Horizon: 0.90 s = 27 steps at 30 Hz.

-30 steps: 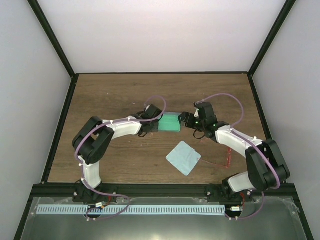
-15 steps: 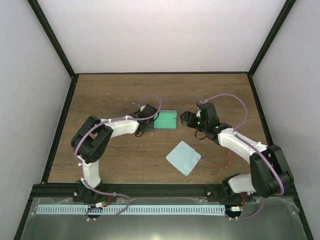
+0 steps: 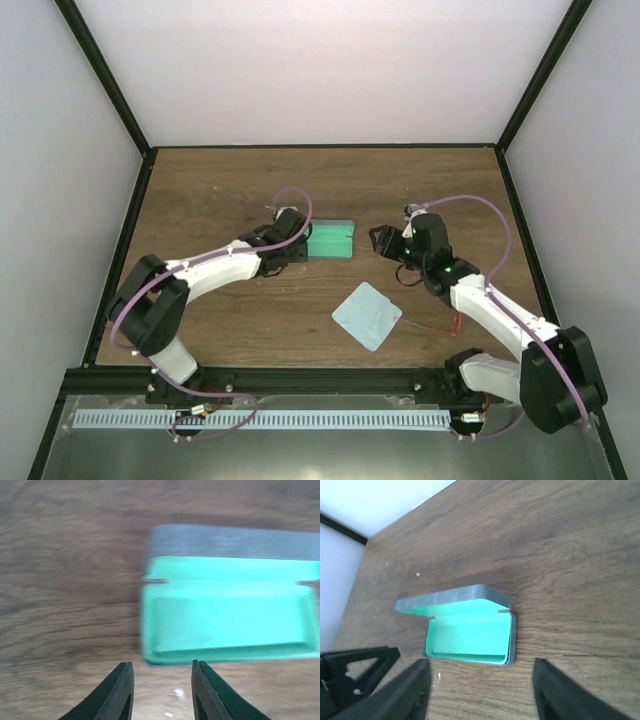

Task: Organize the sunglasses
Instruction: Move the glasses cleaning cloth to the center of the board.

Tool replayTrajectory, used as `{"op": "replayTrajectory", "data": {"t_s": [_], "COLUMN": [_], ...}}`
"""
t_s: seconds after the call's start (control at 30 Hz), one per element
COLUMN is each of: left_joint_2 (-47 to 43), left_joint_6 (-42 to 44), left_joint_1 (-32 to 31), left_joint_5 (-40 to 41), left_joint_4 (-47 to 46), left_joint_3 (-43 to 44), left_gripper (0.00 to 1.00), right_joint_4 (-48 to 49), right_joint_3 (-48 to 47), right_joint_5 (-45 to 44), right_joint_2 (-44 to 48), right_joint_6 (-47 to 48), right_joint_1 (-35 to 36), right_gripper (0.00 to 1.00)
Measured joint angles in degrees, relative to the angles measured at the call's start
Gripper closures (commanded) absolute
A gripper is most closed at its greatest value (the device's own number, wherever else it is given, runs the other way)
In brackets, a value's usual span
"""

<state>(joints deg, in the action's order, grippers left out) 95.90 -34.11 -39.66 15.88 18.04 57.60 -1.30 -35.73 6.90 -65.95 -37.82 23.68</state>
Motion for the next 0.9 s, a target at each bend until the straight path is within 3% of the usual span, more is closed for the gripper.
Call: {"op": "replayTrajectory", "data": {"t_s": [0.1,0.17,0.43,0.9], "left_joint_2": [-3.15,-3.63,-5.16,0.90], "left_joint_6": [-0.76,-2.10,-11.43,-16.87], "left_joint_1": [-3.21,-6.45,-24.30,-27.78], "left_joint_5": [-2.89,-5.53,-6.88,-7.13], "left_joint_4": [-1.73,-3.39,-10.88,-22.88], "left_joint_3": [-0.09,-0.33,-8.96,-15.72], "left_gripper": [0.67,0.67,0.68,0.70], "right_joint_4": [-0.42,-2.56,-4.85,-5.55], "right_joint_3": [-0.66,-2.45,-1.95,-0.63], "right_joint_5": [2.62,4.28,3.21,1.57], "right_joint_2": [-0.04,-1.79,-0.81,0.44], "right_joint_6": [-0.85,-0.70,1.18,2.51], "right_joint_1": [0.00,0.00,0.00,0.00], "right_gripper": [0.69,0.72,0.65,0.61]}}
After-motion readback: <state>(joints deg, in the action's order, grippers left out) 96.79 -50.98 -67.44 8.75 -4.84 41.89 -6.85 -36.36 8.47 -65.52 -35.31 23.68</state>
